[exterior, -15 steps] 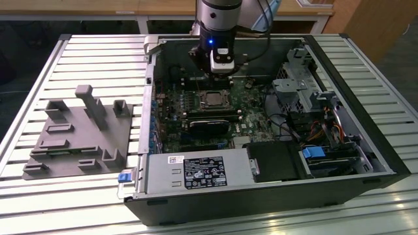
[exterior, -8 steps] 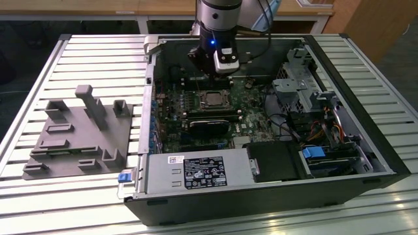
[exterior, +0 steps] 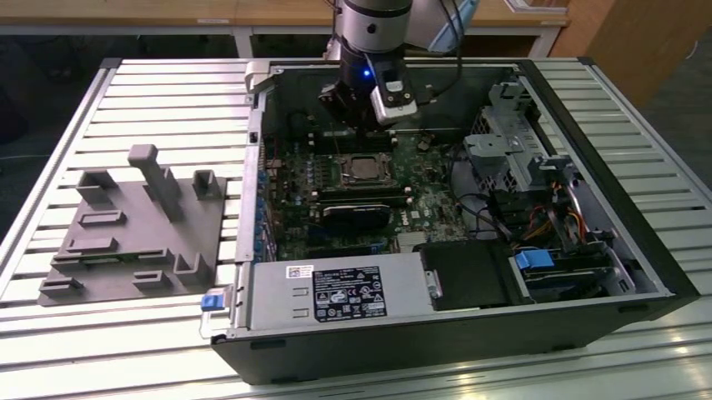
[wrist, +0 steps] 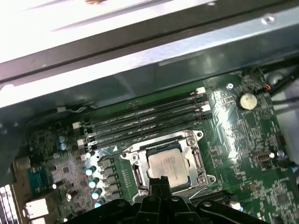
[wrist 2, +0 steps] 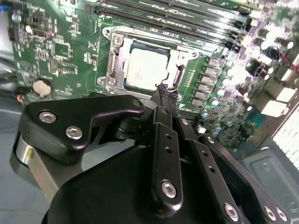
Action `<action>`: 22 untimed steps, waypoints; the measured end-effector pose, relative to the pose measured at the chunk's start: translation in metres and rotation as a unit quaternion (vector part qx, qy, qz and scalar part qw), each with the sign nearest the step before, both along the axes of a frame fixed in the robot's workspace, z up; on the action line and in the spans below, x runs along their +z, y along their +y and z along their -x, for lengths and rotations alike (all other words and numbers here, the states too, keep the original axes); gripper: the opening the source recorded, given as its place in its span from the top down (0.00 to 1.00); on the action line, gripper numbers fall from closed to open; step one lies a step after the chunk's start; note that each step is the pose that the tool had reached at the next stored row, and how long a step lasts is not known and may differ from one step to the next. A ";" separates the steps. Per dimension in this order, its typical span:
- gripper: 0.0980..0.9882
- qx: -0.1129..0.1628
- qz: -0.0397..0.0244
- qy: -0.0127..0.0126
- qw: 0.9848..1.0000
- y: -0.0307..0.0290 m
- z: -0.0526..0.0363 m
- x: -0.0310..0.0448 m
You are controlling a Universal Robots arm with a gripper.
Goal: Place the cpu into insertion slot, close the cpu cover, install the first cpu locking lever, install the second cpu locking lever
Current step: 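Install the first cpu locking lever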
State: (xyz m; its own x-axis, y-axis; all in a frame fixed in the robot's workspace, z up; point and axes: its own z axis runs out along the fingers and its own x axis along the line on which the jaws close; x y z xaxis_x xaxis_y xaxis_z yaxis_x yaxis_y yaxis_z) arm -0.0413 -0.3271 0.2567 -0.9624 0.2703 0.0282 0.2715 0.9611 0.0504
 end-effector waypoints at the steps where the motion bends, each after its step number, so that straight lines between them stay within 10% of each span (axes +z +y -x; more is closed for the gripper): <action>1: 0.99 0.005 0.000 0.000 1.000 0.0000 0.0000 -0.0001; 9: 0.99 0.016 0.000 -0.009 1.000 0.0000 0.0060 -0.0017; 22: 0.99 0.065 -0.003 -0.014 0.998 0.0000 0.0191 -0.0034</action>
State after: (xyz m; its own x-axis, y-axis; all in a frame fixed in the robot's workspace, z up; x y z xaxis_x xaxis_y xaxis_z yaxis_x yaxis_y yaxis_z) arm -0.0604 -0.3271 0.2533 -0.9897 0.1429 0.0020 0.1427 0.9879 0.0614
